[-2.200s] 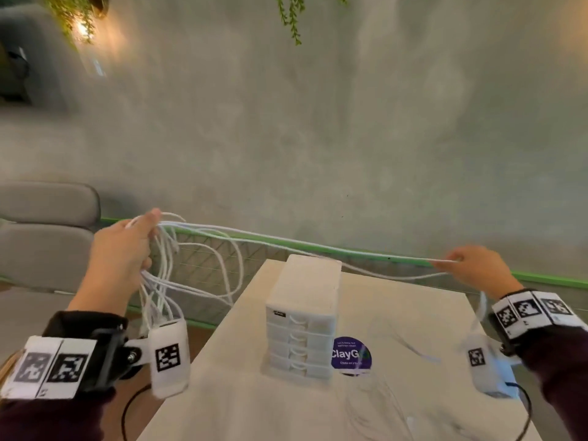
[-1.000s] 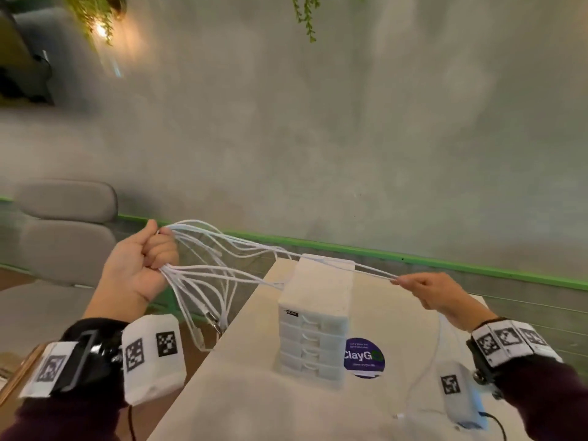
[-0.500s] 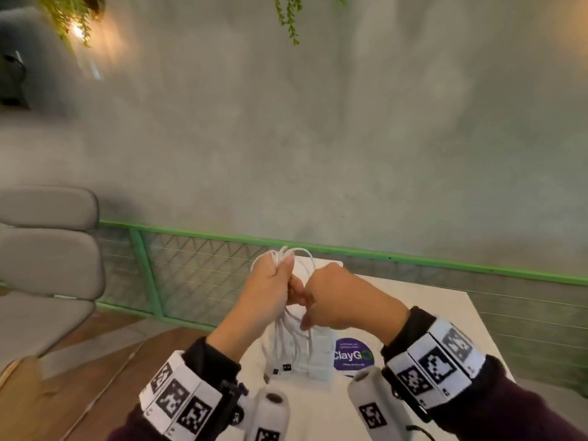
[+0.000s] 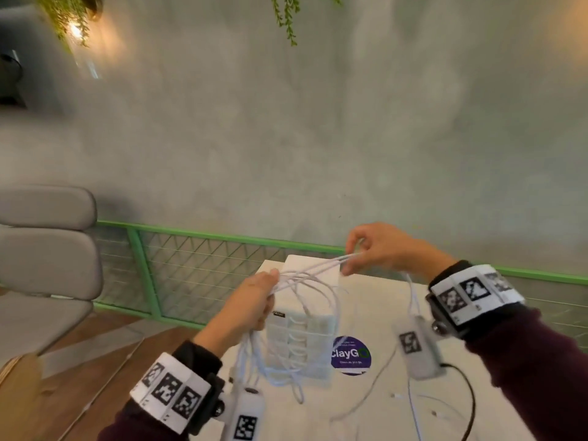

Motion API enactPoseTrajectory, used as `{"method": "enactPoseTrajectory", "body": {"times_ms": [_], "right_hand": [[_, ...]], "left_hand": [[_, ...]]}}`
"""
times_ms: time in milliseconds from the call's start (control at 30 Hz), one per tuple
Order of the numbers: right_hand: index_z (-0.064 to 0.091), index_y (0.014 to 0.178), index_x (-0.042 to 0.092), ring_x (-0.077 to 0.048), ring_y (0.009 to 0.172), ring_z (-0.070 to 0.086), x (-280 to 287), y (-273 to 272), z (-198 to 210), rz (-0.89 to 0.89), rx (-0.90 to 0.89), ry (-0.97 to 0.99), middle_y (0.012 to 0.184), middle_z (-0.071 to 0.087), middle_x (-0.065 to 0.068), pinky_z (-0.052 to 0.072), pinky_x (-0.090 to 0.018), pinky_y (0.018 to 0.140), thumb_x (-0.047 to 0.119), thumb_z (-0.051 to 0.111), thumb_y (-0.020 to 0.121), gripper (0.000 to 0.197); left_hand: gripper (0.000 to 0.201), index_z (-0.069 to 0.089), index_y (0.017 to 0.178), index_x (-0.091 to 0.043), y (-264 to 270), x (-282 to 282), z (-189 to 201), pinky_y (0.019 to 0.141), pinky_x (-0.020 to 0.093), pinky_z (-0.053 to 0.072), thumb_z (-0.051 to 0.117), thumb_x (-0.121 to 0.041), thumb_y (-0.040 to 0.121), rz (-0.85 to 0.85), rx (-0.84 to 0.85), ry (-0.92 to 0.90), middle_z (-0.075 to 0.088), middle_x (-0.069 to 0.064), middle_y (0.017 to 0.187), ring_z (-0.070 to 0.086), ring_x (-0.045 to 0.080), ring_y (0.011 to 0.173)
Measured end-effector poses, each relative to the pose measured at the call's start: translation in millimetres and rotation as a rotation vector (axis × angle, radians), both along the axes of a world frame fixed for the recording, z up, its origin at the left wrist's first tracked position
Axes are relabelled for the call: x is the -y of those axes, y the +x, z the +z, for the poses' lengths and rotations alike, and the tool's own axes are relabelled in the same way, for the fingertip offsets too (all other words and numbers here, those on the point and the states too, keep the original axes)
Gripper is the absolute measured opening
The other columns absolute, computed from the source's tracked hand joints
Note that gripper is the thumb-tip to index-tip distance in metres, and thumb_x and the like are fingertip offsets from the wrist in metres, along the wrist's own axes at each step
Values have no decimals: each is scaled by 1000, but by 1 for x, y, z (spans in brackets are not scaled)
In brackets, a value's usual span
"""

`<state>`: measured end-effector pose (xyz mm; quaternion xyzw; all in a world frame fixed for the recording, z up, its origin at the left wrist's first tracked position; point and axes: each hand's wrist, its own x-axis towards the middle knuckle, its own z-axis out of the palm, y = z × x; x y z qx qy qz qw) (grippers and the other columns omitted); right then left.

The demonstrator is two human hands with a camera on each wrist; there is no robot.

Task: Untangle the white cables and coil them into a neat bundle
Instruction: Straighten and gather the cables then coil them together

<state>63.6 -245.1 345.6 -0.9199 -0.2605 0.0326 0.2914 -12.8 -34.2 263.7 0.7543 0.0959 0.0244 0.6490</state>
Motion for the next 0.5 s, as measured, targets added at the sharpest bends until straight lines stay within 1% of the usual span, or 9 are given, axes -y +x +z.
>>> {"method": "enactPoseTrajectory", "body": {"times_ms": [67, 133, 167, 200, 233, 300, 367, 400, 500], "right_hand": [[59, 67, 24, -9, 54, 41, 34, 20, 4, -139, -10, 111, 61, 49, 3, 32, -15, 45, 27, 82, 64, 24], [62, 68, 21, -12, 55, 41, 67, 36, 5, -290, -4, 212, 60, 49, 0, 31, -21, 49, 28, 83, 63, 23], [64, 69, 19, -12, 57, 42, 82, 43, 4, -364, 24, 230, 60, 49, 1, 30, -21, 50, 30, 82, 63, 23], [66, 72, 17, -13, 59, 43, 96, 48, 4, -429, 58, 246, 60, 50, 1, 30, -22, 51, 32, 81, 64, 23], [67, 77, 13, -14, 60, 43, 109, 50, 5, -482, 89, 260, 61, 50, -1, 30, -23, 51, 32, 80, 66, 26], [69, 83, 11, -18, 63, 44, 131, 52, 4, -562, 133, 290, 67, 56, -13, 32, -24, 53, 38, 79, 68, 32], [66, 71, 19, -25, 73, 50, 142, 52, 1, -578, 150, 302, 78, 62, -18, 34, -30, 59, 53, 75, 61, 36], [64, 67, 25, -27, 78, 53, 143, 52, -1, -560, 151, 294, 83, 65, -18, 35, -31, 64, 55, 74, 61, 32], [69, 79, 29, -20, 97, 57, 147, 50, 0, -481, 177, 224, 105, 69, -11, 34, -28, 81, 31, 69, 80, 2]], "left_hand": [[37, 36, 64, -19, -4, -25, 1, 37, 14, 13, 42, -36, 97, 52, -12, -14, 27, -10, 40, 17, 5, 34], [40, 51, 60, -18, -10, -46, 4, 38, 16, 12, 49, -39, 93, 69, -2, 41, 26, -8, 42, 15, 7, 36], [35, 62, 65, -20, -13, -57, 6, 39, 17, 13, 53, -40, 91, 82, 7, 83, 27, -8, 43, 16, 8, 37], [25, 69, 76, -23, -15, -68, 9, 38, 18, 15, 56, -40, 89, 115, 21, 95, 28, -7, 44, 18, 9, 37], [20, 70, 89, -22, -18, -79, 11, 37, 17, 16, 58, -39, 87, 161, 36, 76, 29, -7, 44, 18, 9, 37], [31, 65, 101, -9, -19, -100, 10, 34, 15, 18, 61, -36, 86, 267, 47, 10, 29, -6, 40, 19, 8, 33], [30, 61, 96, -7, -18, -111, 8, 33, 15, 19, 62, -35, 86, 336, 46, -13, 28, -4, 37, 20, 7, 32], [27, 60, 88, -8, -17, -112, 8, 33, 14, 19, 63, -35, 85, 351, 52, -27, 27, -5, 36, 19, 7, 31], [22, 52, 73, -15, -15, -119, 7, 32, 10, 15, 57, -28, 91, 366, 112, -197, 23, -6, 32, 17, 3, 27]]}}
